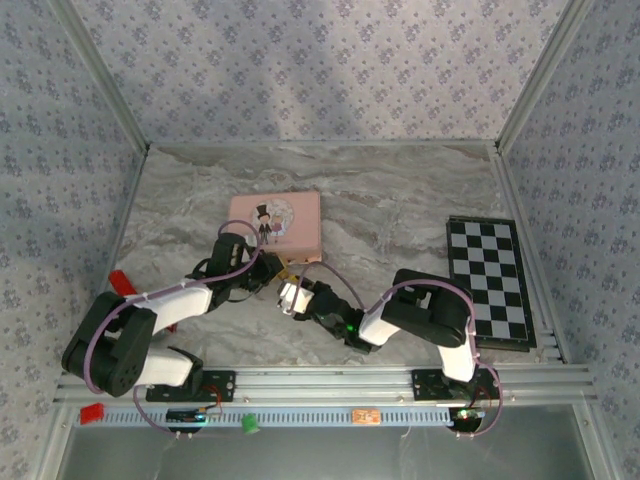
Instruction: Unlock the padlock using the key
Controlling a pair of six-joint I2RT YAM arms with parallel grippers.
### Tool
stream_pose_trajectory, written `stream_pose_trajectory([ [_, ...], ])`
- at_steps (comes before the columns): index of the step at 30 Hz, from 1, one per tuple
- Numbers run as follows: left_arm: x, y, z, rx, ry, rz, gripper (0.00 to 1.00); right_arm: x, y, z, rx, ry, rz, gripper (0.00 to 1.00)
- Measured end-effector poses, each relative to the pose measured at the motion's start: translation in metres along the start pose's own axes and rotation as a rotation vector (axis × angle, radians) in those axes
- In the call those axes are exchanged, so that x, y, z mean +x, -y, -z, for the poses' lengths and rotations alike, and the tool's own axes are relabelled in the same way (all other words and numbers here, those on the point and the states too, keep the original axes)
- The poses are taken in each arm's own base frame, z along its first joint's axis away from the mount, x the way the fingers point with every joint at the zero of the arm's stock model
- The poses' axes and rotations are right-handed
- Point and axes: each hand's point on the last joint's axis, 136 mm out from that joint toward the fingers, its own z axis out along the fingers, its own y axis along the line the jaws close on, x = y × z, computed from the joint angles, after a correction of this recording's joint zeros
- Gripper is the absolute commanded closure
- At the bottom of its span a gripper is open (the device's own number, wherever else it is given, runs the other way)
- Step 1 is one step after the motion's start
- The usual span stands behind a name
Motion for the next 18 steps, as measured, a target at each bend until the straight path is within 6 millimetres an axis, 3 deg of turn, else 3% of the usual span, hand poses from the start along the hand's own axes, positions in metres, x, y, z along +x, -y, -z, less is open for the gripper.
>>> stream_pose_trajectory([
  [18,-0.0021,-0.0026,-0.0001,-0.009,0.015,-0.004,0.93,0.0007,-0.0008,-0.0054,0.017,-0.036,-0.145,0.91],
])
